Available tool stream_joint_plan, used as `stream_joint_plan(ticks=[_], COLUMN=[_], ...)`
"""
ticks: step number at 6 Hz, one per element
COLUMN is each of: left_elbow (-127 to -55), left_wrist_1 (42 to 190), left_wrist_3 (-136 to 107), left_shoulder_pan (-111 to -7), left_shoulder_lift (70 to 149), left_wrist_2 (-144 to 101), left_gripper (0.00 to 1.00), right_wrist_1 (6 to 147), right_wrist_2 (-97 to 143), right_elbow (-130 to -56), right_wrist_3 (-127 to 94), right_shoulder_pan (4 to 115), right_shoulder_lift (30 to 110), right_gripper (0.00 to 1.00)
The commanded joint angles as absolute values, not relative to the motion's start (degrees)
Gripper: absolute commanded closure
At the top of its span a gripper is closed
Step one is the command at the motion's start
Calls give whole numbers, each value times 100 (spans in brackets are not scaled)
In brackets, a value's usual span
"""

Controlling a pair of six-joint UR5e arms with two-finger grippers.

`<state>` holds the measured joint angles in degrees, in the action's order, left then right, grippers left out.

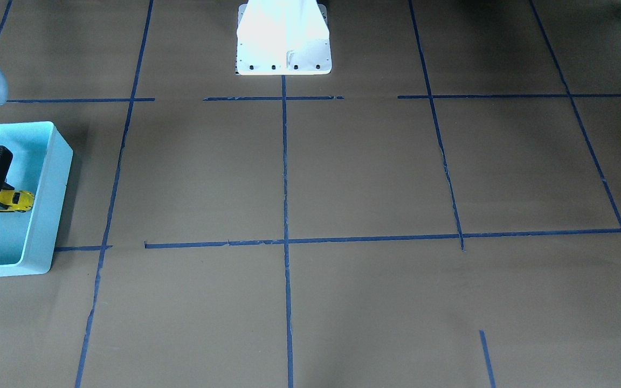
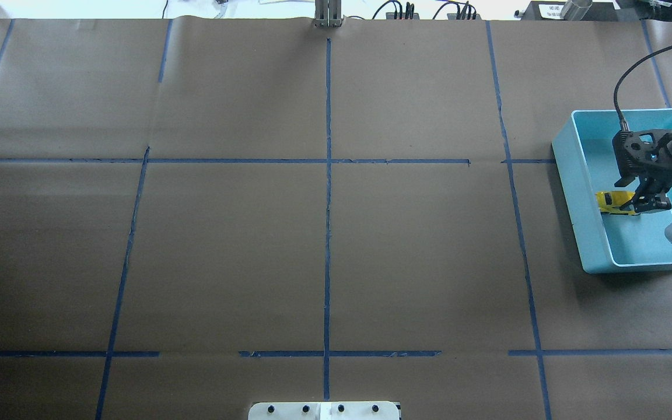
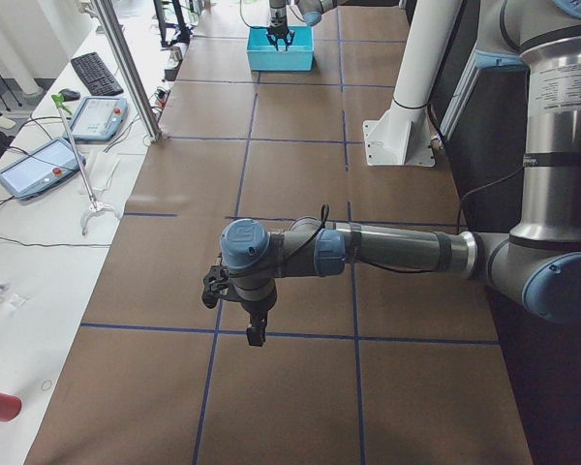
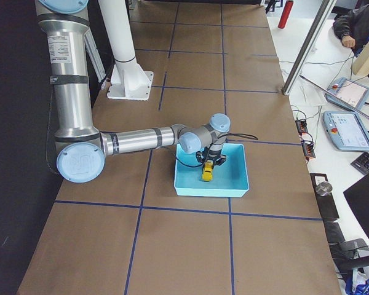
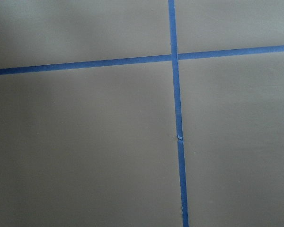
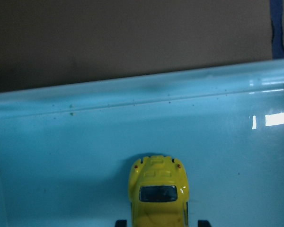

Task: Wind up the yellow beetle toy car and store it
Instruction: 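Lower the car into the bin and open the right gripper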

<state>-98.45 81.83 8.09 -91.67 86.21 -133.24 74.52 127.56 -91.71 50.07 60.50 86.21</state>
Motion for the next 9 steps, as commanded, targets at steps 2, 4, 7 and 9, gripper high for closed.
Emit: stream_joint_plan(ticks=[2, 4, 7, 9], left_elbow=[-9940, -9949, -10037, -10072], left_wrist_1=[8183, 8183, 8183, 8183], left_wrist_3=[809, 817, 817, 826], left_shoulder_pan=[-9167, -9167, -9167, -9167], left_shoulder_lift=[8622, 8613, 8622, 8622], left_wrist_2=[-13324, -13333, -13333, -13333], left_gripper=[0, 0, 0, 0], right_wrist_1=[7531, 8798, 9913, 9932], right_wrist_2=[12788, 12788, 13121, 13472], right_elbow=[-9428, -10287, -10477, -10354], right_wrist_3=[4984, 4957, 3848, 1658], right_shoulder_pan=[6134, 7009, 8443, 9120], right_shoulder_lift=[8605, 8666, 8823, 9113], right_gripper=[0, 0, 0, 0])
